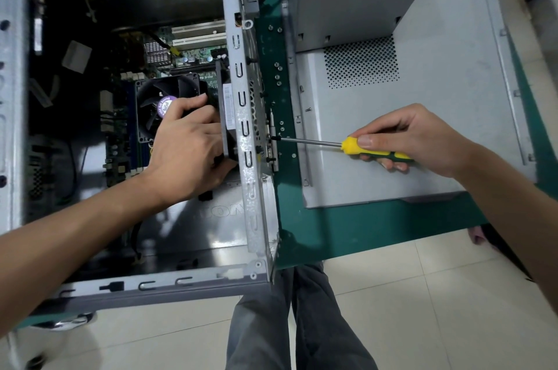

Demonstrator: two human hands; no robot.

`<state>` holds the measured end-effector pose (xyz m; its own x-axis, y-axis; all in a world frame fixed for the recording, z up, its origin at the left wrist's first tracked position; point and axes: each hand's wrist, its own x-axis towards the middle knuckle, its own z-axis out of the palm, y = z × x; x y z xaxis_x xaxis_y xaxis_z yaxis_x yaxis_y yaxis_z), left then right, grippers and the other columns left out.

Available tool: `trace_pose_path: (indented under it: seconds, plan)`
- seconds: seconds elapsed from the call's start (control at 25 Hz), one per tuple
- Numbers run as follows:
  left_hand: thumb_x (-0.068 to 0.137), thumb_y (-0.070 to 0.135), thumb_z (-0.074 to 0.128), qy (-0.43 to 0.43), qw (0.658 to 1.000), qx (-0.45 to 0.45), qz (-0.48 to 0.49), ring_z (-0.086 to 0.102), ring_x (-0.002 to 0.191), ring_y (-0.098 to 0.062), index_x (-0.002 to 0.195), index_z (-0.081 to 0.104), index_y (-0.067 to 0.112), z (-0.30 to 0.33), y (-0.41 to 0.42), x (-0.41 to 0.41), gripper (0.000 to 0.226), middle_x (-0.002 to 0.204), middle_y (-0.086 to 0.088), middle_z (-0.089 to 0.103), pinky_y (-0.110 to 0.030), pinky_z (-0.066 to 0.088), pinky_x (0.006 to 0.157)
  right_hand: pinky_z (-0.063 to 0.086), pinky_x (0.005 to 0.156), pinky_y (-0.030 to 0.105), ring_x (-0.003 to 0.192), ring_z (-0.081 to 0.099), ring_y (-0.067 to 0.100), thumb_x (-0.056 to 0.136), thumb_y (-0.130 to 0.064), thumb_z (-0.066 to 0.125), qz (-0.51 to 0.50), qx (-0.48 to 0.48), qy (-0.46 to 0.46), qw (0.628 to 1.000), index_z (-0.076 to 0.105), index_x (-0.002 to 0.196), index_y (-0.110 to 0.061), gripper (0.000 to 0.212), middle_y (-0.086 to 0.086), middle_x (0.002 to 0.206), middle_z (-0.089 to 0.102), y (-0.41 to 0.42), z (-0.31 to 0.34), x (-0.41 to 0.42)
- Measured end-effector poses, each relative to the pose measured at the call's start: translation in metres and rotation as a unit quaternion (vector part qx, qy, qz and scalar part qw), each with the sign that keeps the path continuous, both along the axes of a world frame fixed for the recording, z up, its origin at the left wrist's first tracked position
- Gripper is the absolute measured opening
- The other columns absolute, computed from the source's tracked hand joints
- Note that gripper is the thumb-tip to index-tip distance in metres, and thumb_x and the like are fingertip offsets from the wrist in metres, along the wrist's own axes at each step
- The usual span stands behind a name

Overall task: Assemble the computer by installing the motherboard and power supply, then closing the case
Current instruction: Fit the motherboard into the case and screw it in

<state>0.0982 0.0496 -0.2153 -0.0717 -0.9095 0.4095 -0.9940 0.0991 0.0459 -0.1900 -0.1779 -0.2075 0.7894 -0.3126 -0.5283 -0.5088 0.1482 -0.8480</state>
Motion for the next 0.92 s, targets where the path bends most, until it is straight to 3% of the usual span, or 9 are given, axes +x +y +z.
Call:
trace_pose_path:
  seconds: [0.12, 0.28, 0.48, 0.68, 0.8, 0.92]
  plan:
    - [0.09, 0.024, 0.051, -0.003, 1.0, 0.003, -0.003, 0.042, 0.07, -0.019, 0.058, 0.046, 0.016, 0.001, 0.001, 0.0, 0.033, 0.056, 0.004, 0.041, -0.018, 0.015, 0.107, 0.041, 0.044, 0.024, 0.054, 0.054, 0.017, 0.075, -0.054, 0.078, -0.01, -0.002, -0.007, 1.0, 0.077, 0.106, -0.025, 0.043, 0.014, 0.09, 0.074, 0.0, 0.0, -0.001]
    - [0.087, 0.021, 0.057, 0.003, 1.0, 0.001, -0.01, 0.036, 0.068, -0.017, 0.058, 0.04, 0.017, 0.002, -0.002, -0.001, 0.034, 0.061, 0.01, 0.024, -0.018, 0.015, 0.105, 0.041, 0.044, 0.023, 0.054, 0.055, 0.017, 0.076, -0.053, 0.078, -0.008, 0.0, -0.007, 1.0, 0.077, 0.107, -0.025, 0.042, 0.014, 0.091, 0.074, 0.0, -0.002, 0.0]
    - [0.087, 0.023, 0.059, -0.005, 1.0, -0.003, -0.008, 0.043, 0.07, -0.019, 0.058, 0.046, 0.016, 0.002, 0.0, 0.0, 0.032, 0.055, 0.005, 0.042, -0.018, 0.016, 0.106, 0.042, 0.044, 0.024, 0.055, 0.056, 0.017, 0.076, -0.054, 0.078, -0.004, -0.001, -0.012, 1.0, 0.077, 0.107, -0.026, 0.042, 0.014, 0.092, 0.074, -0.001, -0.003, 0.0]
    - [0.086, 0.024, 0.061, 0.002, 1.0, 0.001, -0.012, 0.039, 0.069, -0.018, 0.059, 0.042, 0.018, 0.001, -0.001, 0.0, 0.033, 0.06, 0.01, 0.027, -0.019, 0.018, 0.104, 0.046, 0.046, 0.026, 0.059, 0.06, 0.019, 0.069, -0.045, 0.081, -0.005, -0.025, -0.019, 1.0, 0.079, 0.1, -0.029, 0.035, 0.009, 0.086, 0.076, 0.003, 0.008, 0.003]
    - [0.086, 0.025, 0.06, 0.0, 1.0, 0.005, -0.001, 0.042, 0.07, -0.018, 0.058, 0.048, 0.015, -0.001, 0.001, 0.002, 0.032, 0.055, 0.006, 0.04, -0.018, 0.014, 0.109, 0.06, 0.069, 0.039, 0.077, 0.072, 0.031, 0.061, -0.038, 0.085, 0.0, -0.062, -0.043, 0.997, 0.08, 0.096, -0.025, 0.038, 0.008, 0.088, 0.077, -0.008, 0.02, 0.014]
    - [0.085, 0.025, 0.059, 0.0, 1.0, 0.007, 0.006, 0.042, 0.07, -0.017, 0.057, 0.048, 0.016, -0.002, 0.001, 0.002, 0.032, 0.054, 0.006, 0.041, -0.017, 0.014, 0.109, 0.053, 0.093, 0.055, 0.096, 0.067, 0.044, 0.059, -0.033, 0.086, 0.051, -0.09, -0.057, 0.993, 0.079, 0.1, -0.02, 0.044, 0.006, 0.095, 0.076, -0.022, 0.027, 0.02]
